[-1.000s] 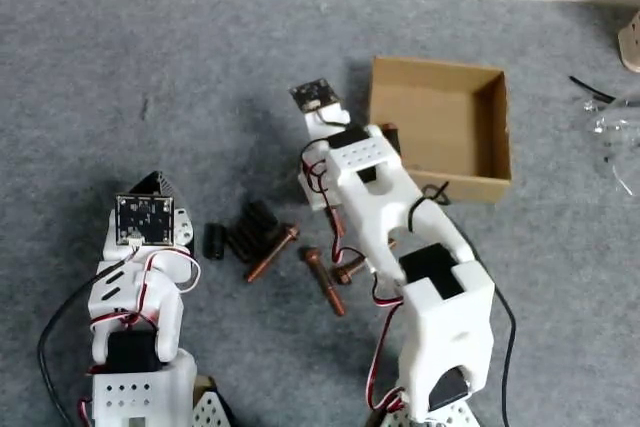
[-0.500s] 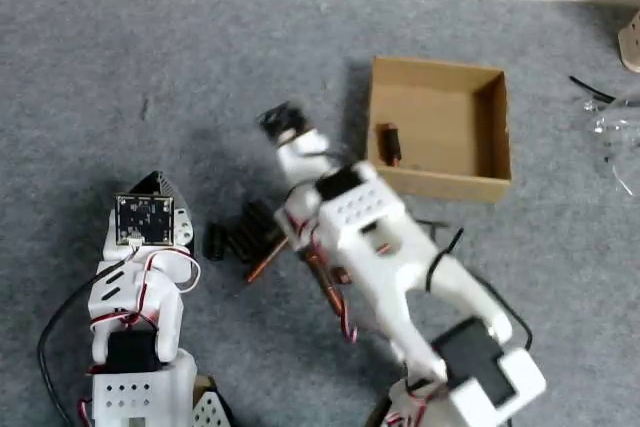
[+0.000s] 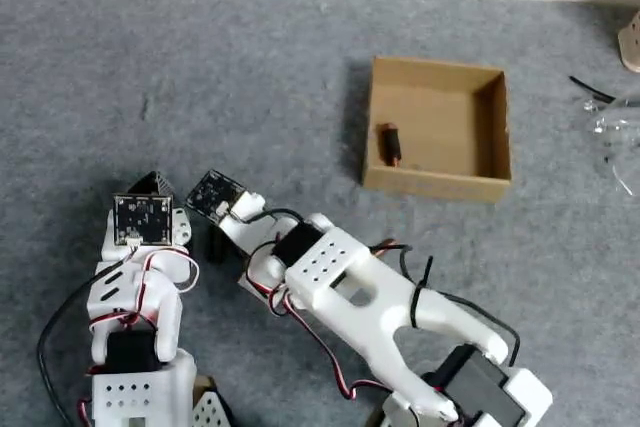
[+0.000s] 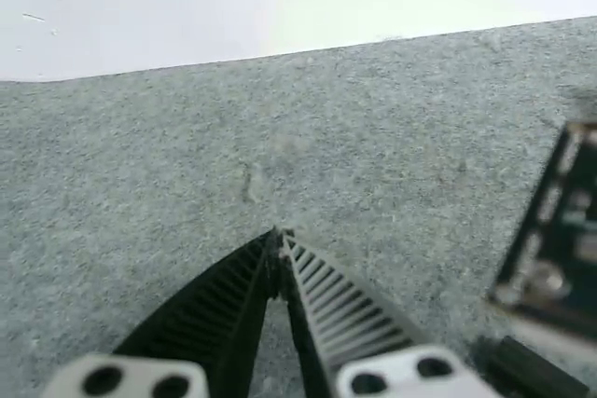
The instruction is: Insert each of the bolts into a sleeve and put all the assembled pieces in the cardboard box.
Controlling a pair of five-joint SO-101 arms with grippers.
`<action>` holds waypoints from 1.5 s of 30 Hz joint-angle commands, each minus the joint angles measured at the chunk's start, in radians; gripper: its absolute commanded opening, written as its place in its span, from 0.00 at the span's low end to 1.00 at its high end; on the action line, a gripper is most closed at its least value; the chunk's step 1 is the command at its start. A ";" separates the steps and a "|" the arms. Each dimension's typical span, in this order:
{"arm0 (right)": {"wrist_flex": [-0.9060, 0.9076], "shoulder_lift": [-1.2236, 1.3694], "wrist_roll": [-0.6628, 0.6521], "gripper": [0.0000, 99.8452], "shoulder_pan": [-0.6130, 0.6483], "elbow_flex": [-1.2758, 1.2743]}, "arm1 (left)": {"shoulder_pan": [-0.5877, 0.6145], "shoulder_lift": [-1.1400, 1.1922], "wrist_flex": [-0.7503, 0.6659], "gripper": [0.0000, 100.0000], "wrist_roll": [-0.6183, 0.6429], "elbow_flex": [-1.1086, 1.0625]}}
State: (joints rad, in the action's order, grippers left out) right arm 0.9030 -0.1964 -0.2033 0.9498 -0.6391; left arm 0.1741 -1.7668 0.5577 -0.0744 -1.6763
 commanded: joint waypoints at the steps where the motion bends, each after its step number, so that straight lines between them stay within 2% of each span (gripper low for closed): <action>1: -0.004 -0.047 -0.017 0.10 0.007 0.004 | 0.008 -0.004 -0.025 0.01 0.009 -0.022; 4: 0.022 -0.047 -0.017 0.23 0.007 0.004 | 0.008 -0.004 -0.025 0.01 0.009 -0.022; 6: 0.025 -0.048 -0.017 0.27 -0.008 0.007 | 0.010 -0.004 -0.025 0.01 0.009 -0.022; 11: 0.012 -0.048 -0.020 0.27 -0.116 0.019 | 0.012 -0.004 -0.025 0.01 0.009 -0.021; 16: -0.021 0.033 -0.189 0.27 -0.131 0.091 | 0.024 -0.004 -0.025 0.01 0.011 -0.019; 20: 0.041 0.239 -0.184 0.27 -0.165 0.292 | 0.033 -0.004 -0.025 0.01 0.012 -0.019; 28: 0.239 0.622 -0.184 0.27 -0.179 0.860 | 0.035 -0.004 -0.025 0.01 0.012 -0.018; 32: 0.295 0.769 -0.184 0.27 -0.179 1.033 | 0.035 -0.004 -0.025 0.01 0.012 -0.018; 38: 0.328 0.914 -0.184 0.27 -0.242 1.136 | 0.035 -0.004 -0.043 0.01 0.012 -0.021; 45: 0.403 0.935 -0.183 0.27 -0.298 1.148 | 0.033 -0.002 -0.043 0.01 0.012 -0.021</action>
State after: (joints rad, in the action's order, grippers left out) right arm 1.2467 0.7426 -0.3782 0.7089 0.4780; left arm 0.1972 -1.7668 0.5347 -0.0713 -1.6763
